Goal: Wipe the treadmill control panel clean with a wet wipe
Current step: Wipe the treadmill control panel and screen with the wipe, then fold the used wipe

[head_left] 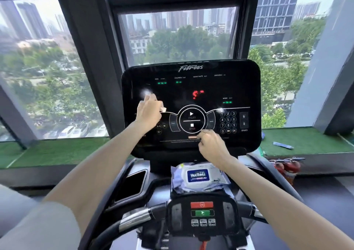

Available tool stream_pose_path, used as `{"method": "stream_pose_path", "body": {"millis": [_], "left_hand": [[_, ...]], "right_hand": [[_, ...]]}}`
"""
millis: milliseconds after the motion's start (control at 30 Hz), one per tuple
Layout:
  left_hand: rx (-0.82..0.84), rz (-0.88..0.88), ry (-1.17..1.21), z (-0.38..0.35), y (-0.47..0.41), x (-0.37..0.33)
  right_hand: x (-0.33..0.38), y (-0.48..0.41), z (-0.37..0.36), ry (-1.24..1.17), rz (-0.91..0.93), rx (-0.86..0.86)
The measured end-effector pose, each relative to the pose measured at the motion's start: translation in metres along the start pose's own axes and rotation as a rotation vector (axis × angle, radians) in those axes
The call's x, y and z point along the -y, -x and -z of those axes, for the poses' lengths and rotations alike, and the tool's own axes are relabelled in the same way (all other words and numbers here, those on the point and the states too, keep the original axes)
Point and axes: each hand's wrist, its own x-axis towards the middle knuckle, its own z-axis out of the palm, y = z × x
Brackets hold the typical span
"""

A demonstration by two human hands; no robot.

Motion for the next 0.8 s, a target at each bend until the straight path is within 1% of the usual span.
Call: {"method": "stream_pose_path", "body": {"millis": [67, 167, 200, 233, 333, 367, 433, 500, 600, 667, 733, 800], "left_hand": [[0.015, 0.225, 0.455, 0.0, 0.001, -0.006], [0.176, 0.459, 1.088, 0.004, 0.009, -0.03], [0.246, 0.514, 1.238, 0.006, 0.013, -0.04], [0.311, 0.534, 1.34, 0.007, 0.017, -0.05], [0.459, 0.5, 1.549, 0.008, 0.023, -0.086], [0.501, 0.482, 1.608, 0.008, 0.025, -0.1], [0.587, 0.449, 1.697, 0.007, 0.028, -0.133], [0.696, 0.405, 1.768, 0.008, 0.033, -0.171], [0.877, 0.324, 1.81, 0.002, 0.044, -0.236], [0.987, 0.27, 1.811, -0.003, 0.058, -0.284], [1.111, 0.226, 1.814, -0.006, 0.077, -0.332], [1.27, 0.155, 1.762, -0.007, 0.099, -0.377]], "right_hand": [[0.007, -0.003, 0.002, -0.129, -0.074, 0.003], [0.012, -0.002, 0.01, -0.378, -0.252, 0.029], [0.013, -0.001, 0.015, -0.477, -0.313, 0.039], [0.012, 0.001, 0.02, -0.599, -0.381, 0.048], [0.002, 0.011, 0.034, -1.005, -0.606, 0.074], [-0.005, 0.017, 0.039, -1.102, -0.679, 0.093], [-0.024, 0.032, 0.048, -1.212, -0.785, 0.1], [-0.047, 0.053, 0.061, -1.284, -0.875, 0.037], [-0.084, 0.096, 0.086, -1.423, -0.987, -0.161], [-0.111, 0.131, 0.102, -1.472, -1.026, -0.31], [-0.136, 0.171, 0.119, -1.4, -1.068, -0.419], [-0.154, 0.215, 0.14, -1.287, -1.136, -0.488]]}}
